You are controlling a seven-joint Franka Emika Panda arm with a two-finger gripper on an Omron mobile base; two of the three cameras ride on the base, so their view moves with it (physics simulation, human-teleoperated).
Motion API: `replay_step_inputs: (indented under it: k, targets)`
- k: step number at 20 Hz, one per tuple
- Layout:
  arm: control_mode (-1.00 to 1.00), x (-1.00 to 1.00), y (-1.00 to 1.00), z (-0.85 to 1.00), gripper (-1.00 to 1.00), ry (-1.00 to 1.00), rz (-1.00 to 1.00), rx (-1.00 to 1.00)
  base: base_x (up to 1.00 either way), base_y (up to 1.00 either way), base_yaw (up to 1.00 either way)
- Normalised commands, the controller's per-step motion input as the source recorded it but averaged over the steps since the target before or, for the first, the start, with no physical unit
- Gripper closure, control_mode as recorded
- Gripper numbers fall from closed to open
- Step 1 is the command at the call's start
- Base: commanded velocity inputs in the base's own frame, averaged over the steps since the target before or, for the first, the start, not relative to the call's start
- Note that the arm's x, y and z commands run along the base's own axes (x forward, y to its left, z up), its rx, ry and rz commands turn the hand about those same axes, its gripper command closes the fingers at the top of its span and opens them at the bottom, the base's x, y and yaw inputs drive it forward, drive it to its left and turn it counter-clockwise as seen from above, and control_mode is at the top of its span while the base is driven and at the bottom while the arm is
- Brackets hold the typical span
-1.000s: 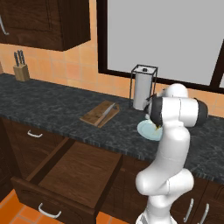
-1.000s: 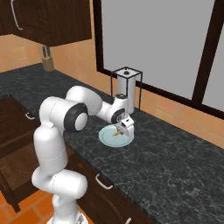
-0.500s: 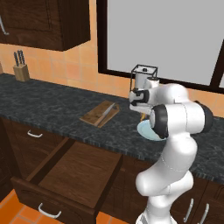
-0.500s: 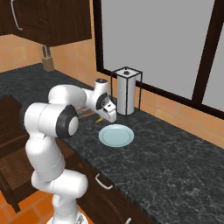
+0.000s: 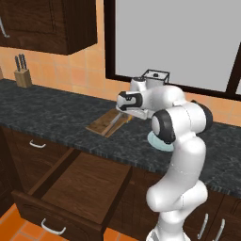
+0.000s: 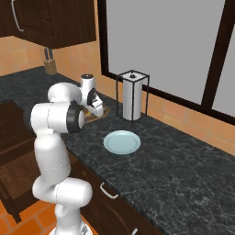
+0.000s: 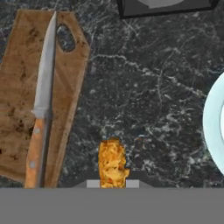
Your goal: Pick up the knife from the drawer and place it on the cutting board. Then place the meat from the plate to the cutting board.
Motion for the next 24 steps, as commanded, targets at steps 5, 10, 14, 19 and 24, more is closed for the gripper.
replay_step_inputs:
  k: [5,10,14,19,24]
  targets:
    - [-1.00,0.51,0.55,-0.22,1.00,-0.08,0.00,0.08,0.00,0.00,0.00]
    - [-1.00,0.40,0.27,-0.22,1.00,-0.01,0.01,0.11,0.00,0.00,0.00]
    - [-1.00,0.41,0.34,-0.13,1.00,-0.01,0.01,0.03,0.00,0.00,0.00]
    - [-1.00,0.36,0.37,-0.14,1.00,0.00,0.00,0.01,0.00,0.00,0.00]
    - [-1.00,0.07,0.15,-0.13,-1.00,0.00,0.00,0.00,0.00,0.00,0.00]
